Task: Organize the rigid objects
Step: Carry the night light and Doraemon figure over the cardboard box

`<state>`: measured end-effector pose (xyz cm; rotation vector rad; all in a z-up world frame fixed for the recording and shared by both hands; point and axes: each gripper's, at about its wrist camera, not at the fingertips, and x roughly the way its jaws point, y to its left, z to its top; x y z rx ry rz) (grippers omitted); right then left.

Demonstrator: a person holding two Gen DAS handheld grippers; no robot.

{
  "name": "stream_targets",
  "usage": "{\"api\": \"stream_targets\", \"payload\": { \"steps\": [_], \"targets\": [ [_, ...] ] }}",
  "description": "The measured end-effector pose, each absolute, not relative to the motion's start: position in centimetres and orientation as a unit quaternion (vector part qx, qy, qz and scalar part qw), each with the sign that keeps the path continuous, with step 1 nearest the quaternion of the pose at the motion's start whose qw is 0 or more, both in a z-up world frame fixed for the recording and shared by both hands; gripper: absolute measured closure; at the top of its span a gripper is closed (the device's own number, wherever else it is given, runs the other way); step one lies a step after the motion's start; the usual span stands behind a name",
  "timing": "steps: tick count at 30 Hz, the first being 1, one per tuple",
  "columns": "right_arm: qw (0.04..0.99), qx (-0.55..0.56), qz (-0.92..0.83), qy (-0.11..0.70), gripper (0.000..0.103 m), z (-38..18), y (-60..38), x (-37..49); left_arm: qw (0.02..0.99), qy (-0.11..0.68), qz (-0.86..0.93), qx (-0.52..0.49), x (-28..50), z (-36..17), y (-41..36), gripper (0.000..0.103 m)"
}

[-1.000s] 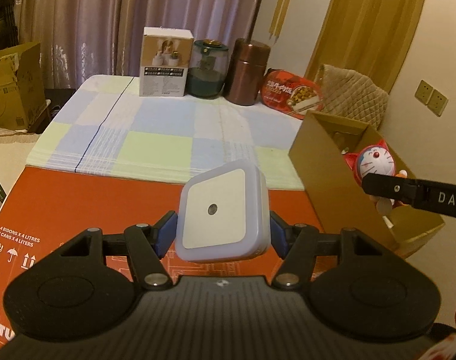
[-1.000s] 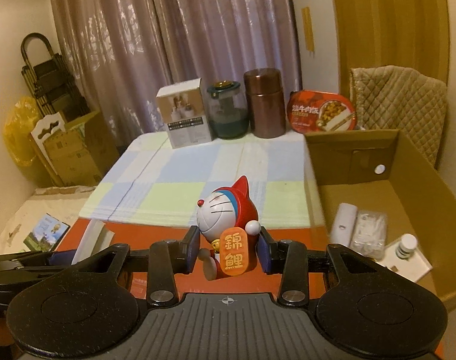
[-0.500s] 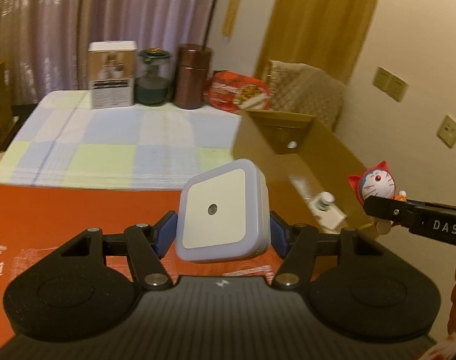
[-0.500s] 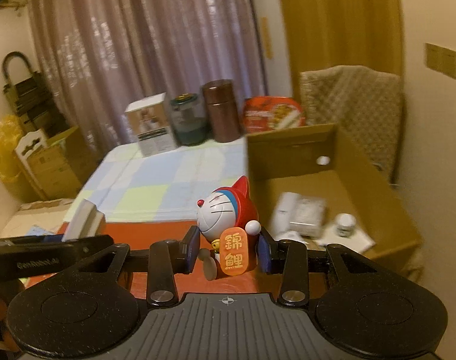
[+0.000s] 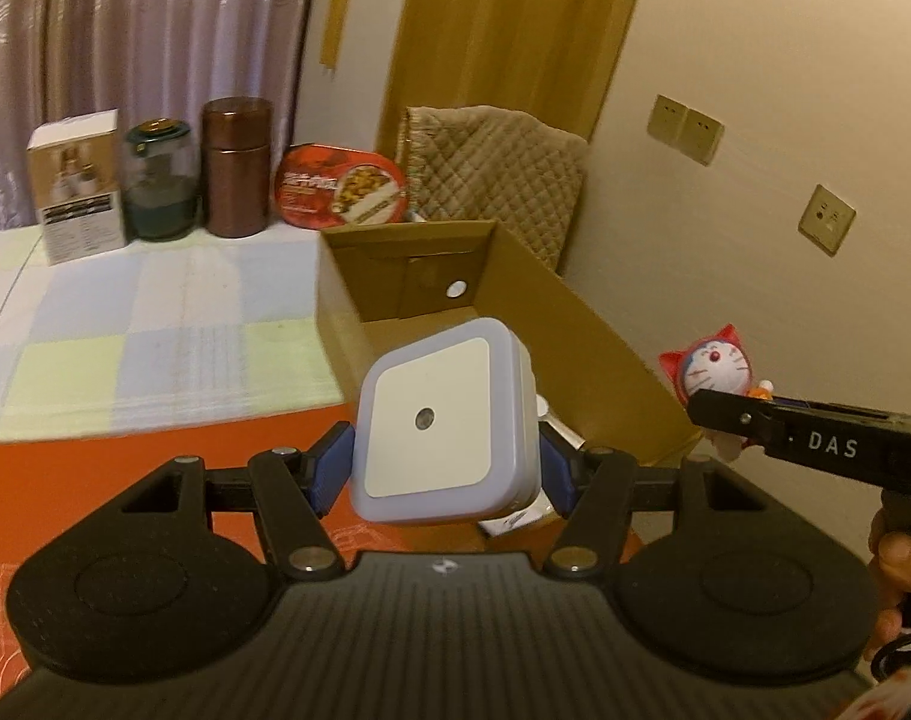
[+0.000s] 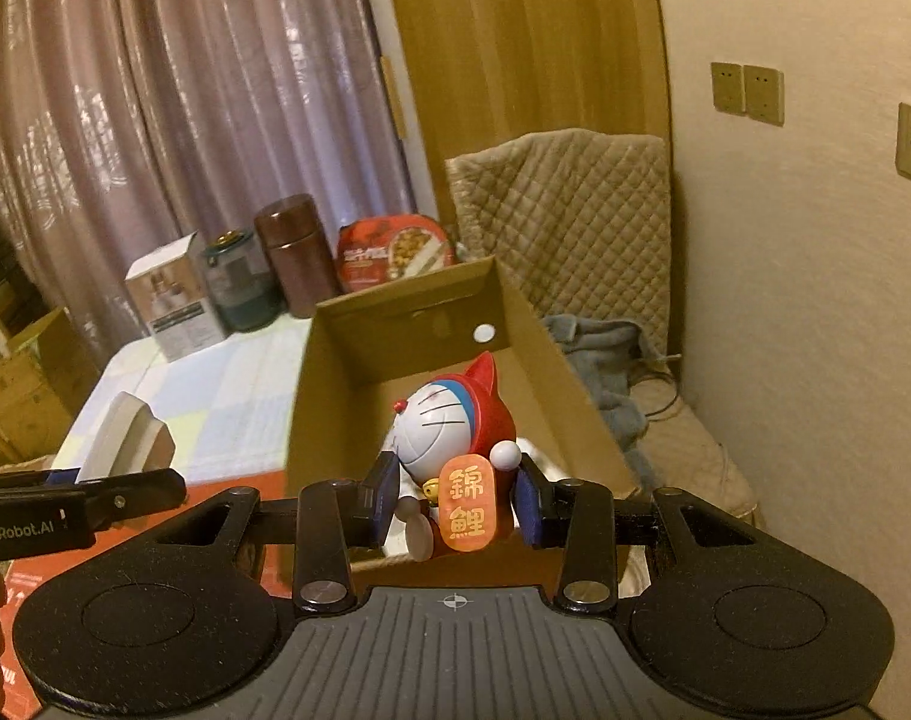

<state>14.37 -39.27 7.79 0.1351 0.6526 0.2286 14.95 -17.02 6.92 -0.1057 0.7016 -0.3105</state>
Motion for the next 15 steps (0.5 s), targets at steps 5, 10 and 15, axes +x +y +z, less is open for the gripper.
{"api": "stream_targets", "payload": {
  "steps": [5, 10, 15],
  "targets": [
    [0.936, 0.069, 0.12, 0.324, 0.066, 7.5, -40.0, 16.6, 0.923, 0.346, -0.164, -0.045, 17.2, 6.6, -19.1, 0.044],
    [0.93, 0.073, 0.128, 0.338, 0.066, 6.6, -40.3, 18.9, 0.918, 0.355, -0.175, -0.04, 19.2, 5.9, -20.4, 0.044],
    [0.923, 0.08, 0.13, 0.353, 0.066, 5.2, -40.5, 20.7, 0.915, 0.363, -0.177, -0.02, 21.2, 4.7, -21.3, 0.044]
  ]
}}
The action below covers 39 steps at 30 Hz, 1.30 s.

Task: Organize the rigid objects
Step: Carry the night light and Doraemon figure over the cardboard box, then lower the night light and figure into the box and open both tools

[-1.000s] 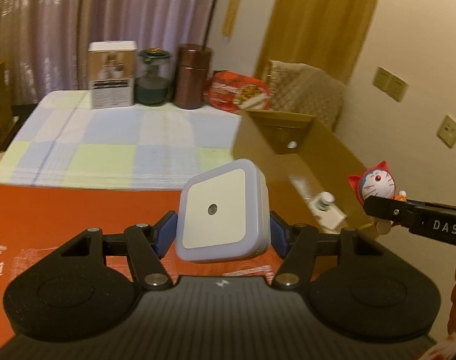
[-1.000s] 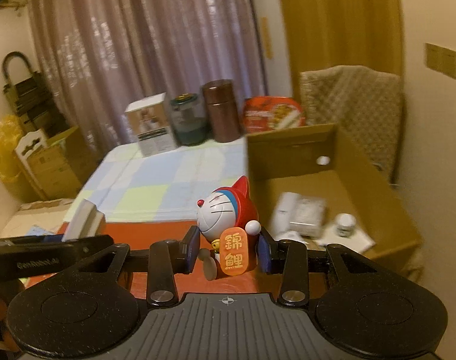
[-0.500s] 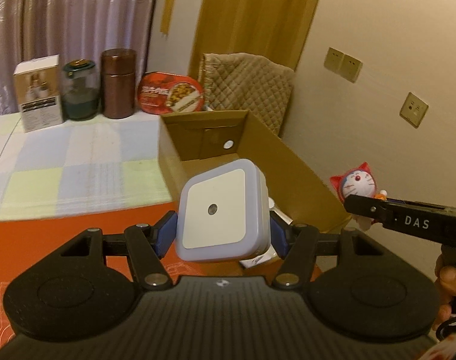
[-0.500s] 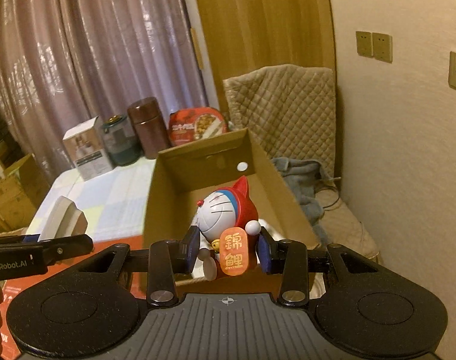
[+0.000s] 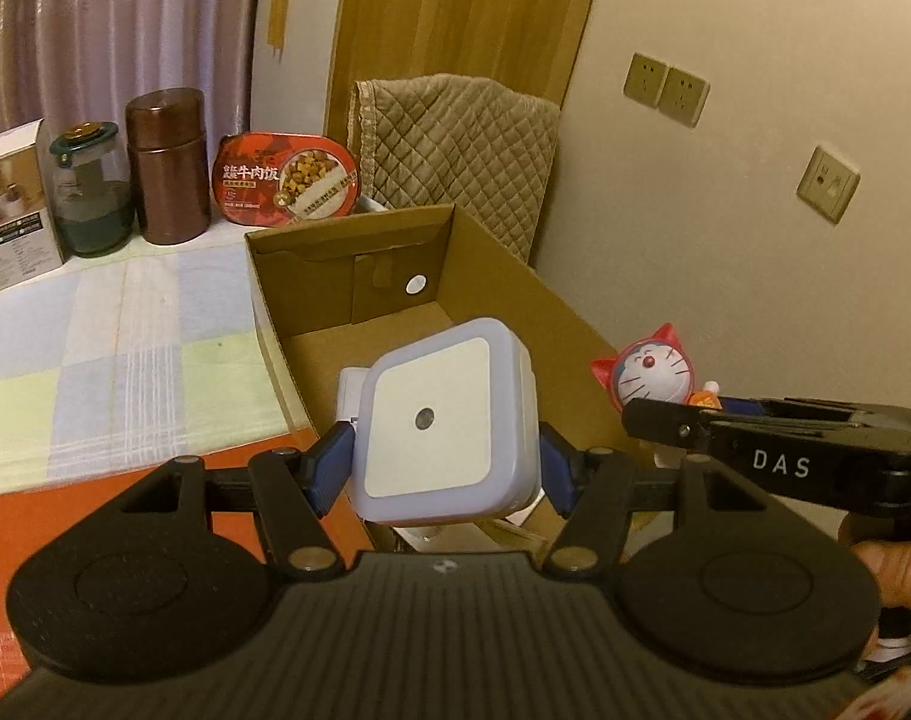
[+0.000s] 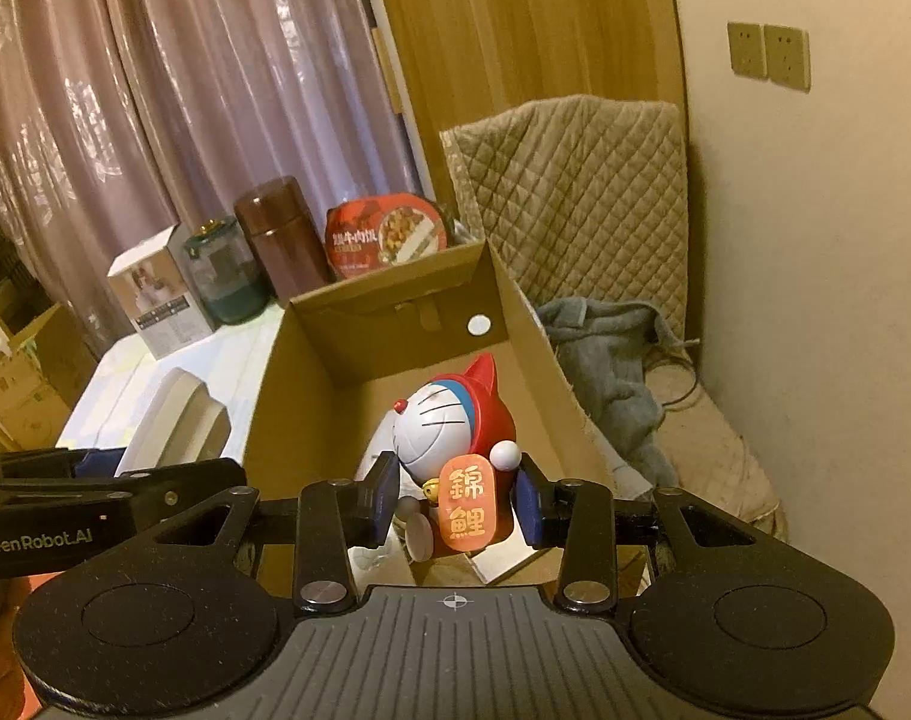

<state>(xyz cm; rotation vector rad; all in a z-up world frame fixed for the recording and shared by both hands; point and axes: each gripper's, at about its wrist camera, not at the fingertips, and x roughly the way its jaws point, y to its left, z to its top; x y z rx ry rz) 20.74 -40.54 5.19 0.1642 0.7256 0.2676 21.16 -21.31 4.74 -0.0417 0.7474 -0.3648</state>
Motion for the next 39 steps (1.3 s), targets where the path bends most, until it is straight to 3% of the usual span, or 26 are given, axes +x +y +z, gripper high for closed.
{"api": "stream_targets", "payload": {
  "steps": [39],
  "targets": [
    [0.901, 0.07, 0.128, 0.409, 0.066, 0.3, -40.1, 25.3, 0.895, 0.398, -0.193, 0.05, 27.9, 0.4, -23.8, 0.044]
  ]
}}
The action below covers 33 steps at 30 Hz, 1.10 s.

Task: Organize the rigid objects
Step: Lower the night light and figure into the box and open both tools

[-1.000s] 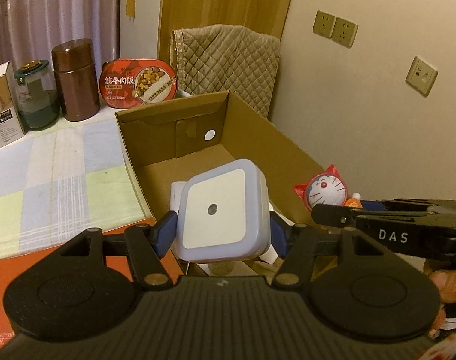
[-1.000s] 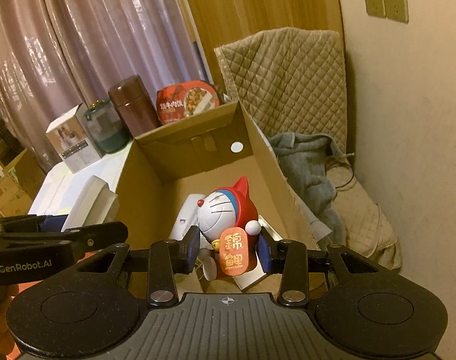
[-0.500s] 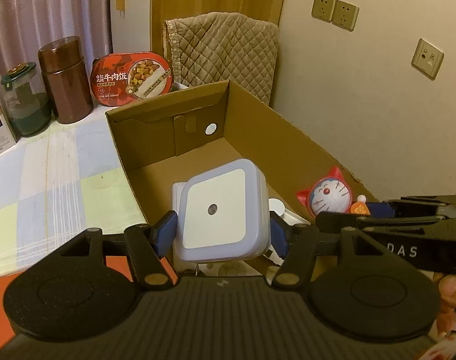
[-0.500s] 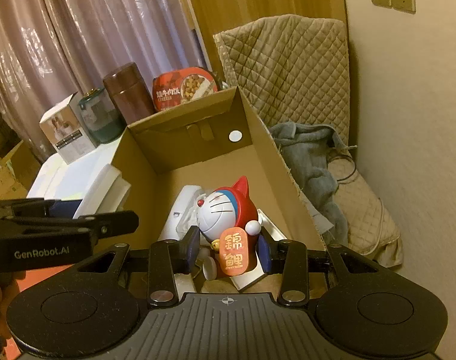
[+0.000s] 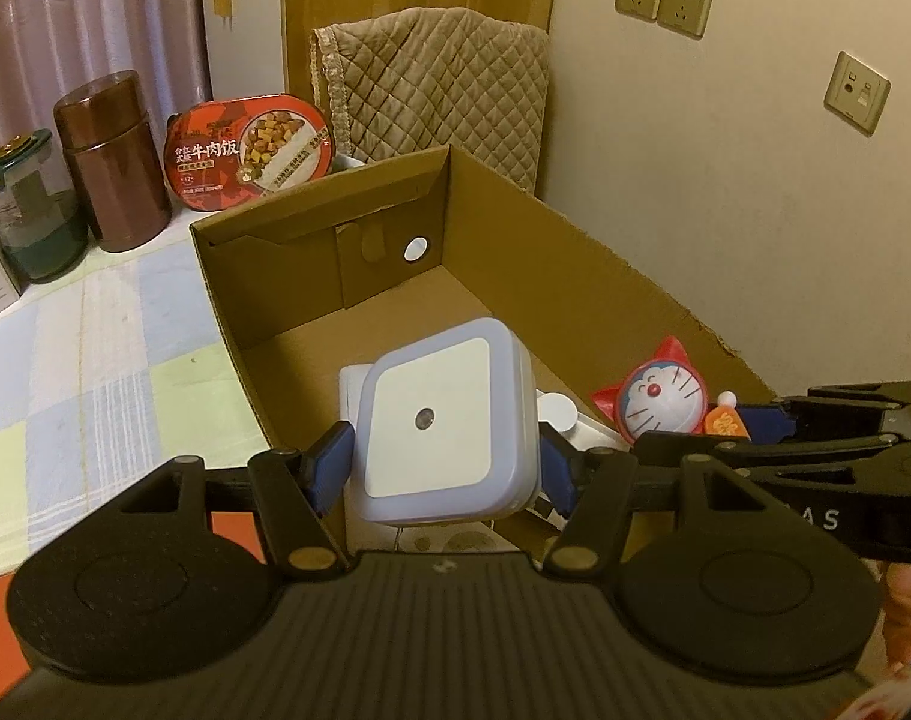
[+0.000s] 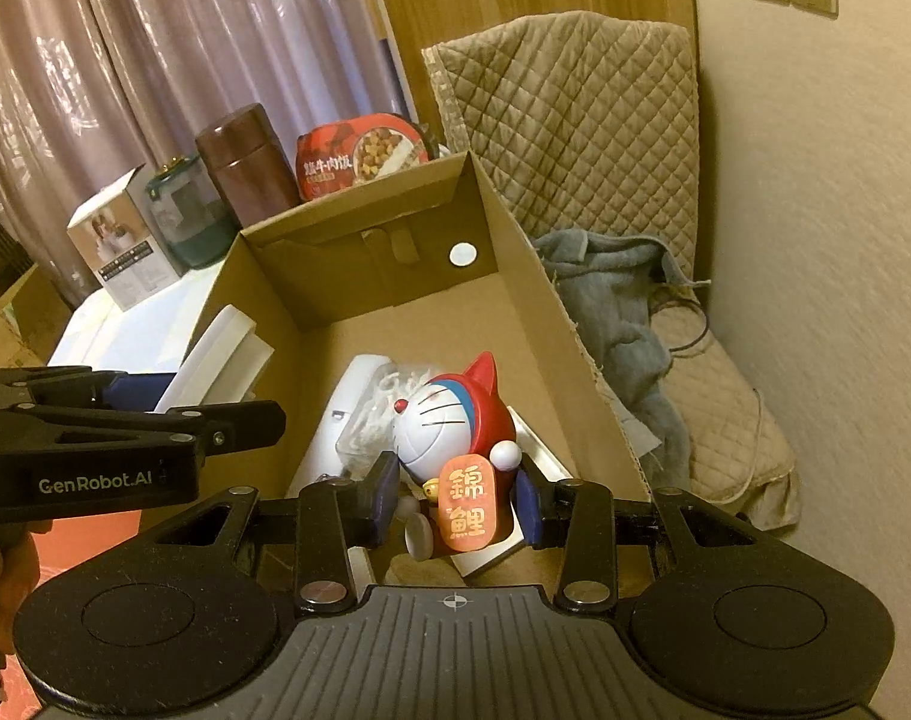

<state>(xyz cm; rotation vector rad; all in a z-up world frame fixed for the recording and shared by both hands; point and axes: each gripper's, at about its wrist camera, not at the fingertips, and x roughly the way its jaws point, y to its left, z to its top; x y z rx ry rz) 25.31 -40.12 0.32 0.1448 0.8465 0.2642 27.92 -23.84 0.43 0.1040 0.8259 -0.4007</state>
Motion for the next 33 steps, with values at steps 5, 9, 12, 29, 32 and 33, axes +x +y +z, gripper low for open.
{"api": "stream_targets", "payload": {
  "steps": [5, 9, 12, 29, 32, 33],
  "targets": [
    [0.9, 0.066, 0.128, 0.412, 0.066, 0.2, -39.9, 25.6, 0.893, 0.401, -0.193, 0.061, 28.5, 0.1, -23.9, 0.044],
    [0.899, 0.063, 0.128, 0.414, 0.066, 0.1, -39.7, 25.7, 0.891, 0.406, -0.192, 0.072, 29.2, -0.2, -23.9, 0.044],
    [0.899, 0.063, 0.128, 0.414, 0.066, 0.1, -39.7, 25.7, 0.889, 0.408, -0.194, 0.077, 29.6, -0.4, -23.8, 0.052],
    [0.895, 0.056, 0.133, 0.422, 0.066, -0.1, -38.6, 25.8, 0.905, 0.388, -0.172, 0.02, 27.6, 2.3, -20.4, 0.042],
    [0.9, 0.061, 0.137, 0.408, 0.066, 0.3, -38.6, 25.6, 0.908, 0.385, -0.164, 0.005, 26.8, 2.8, -19.5, 0.033],
    [0.902, 0.062, 0.137, 0.405, 0.065, 0.5, -38.6, 25.5, 0.909, 0.384, -0.162, 0.001, 26.5, 3.0, -19.2, 0.031]
  ]
}}
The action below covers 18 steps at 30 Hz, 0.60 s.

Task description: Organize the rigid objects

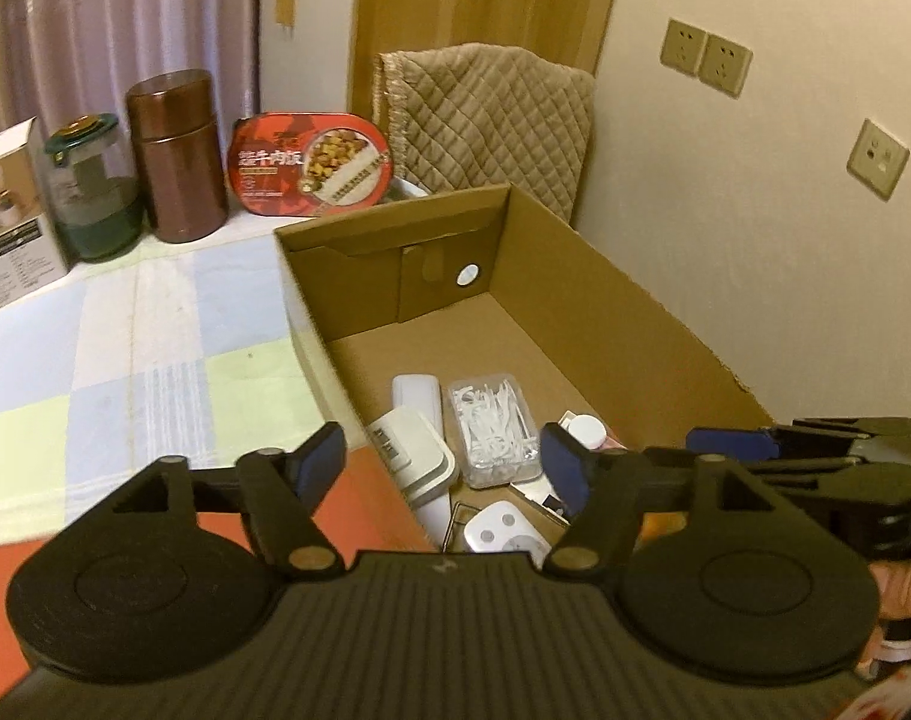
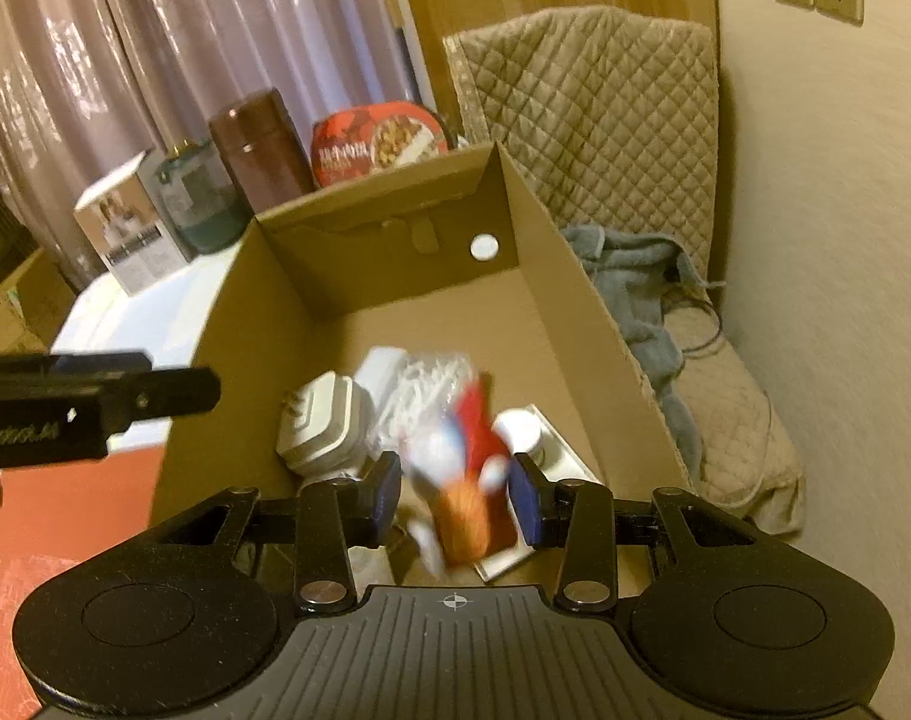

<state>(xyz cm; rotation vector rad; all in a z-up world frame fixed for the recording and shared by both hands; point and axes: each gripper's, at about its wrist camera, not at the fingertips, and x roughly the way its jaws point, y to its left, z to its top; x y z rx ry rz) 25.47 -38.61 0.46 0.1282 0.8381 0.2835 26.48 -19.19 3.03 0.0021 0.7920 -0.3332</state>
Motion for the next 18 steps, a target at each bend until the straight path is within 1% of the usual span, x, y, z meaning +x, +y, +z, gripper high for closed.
{"api": "stream_targets", "payload": {
  "steps": [1, 2, 5, 7, 8, 14, 18],
  "targets": [
    [0.903, 0.064, 0.138, 0.401, 0.062, 0.7, -38.7, 25.3, 0.91, 0.383, -0.159, -0.002, 26.2, 3.2, -19.0, 0.028],
    [0.905, 0.065, 0.137, 0.397, 0.057, 1.0, -38.7, 25.1, 0.911, 0.381, -0.158, -0.004, 25.8, 3.4, -18.8, 0.025],
    [0.91, 0.063, 0.136, 0.387, 0.047, 2.2, -38.8, 24.2, 0.914, 0.377, -0.152, -0.011, 24.7, 4.1, -18.2, 0.019],
    [0.911, 0.062, 0.14, 0.383, 0.043, 3.0, -38.9, 23.4, 0.916, 0.371, -0.15, -0.015, 23.6, 4.6, -17.9, 0.018],
    [0.912, 0.061, 0.14, 0.381, 0.04, 3.4, -38.9, 22.9, 0.918, 0.368, -0.146, -0.015, 23.0, 4.9, -17.8, 0.015],
    [0.917, 0.057, 0.134, 0.372, 0.034, 5.7, -39.2, 19.2, 0.925, 0.356, -0.126, -0.029, 19.1, 6.3, -16.8, 0.009],
    [0.919, 0.05, 0.128, 0.371, 0.031, 7.0, -39.2, 16.3, 0.927, 0.355, -0.112, -0.04, 16.0, 6.9, -16.3, 0.009]
  ]
}}
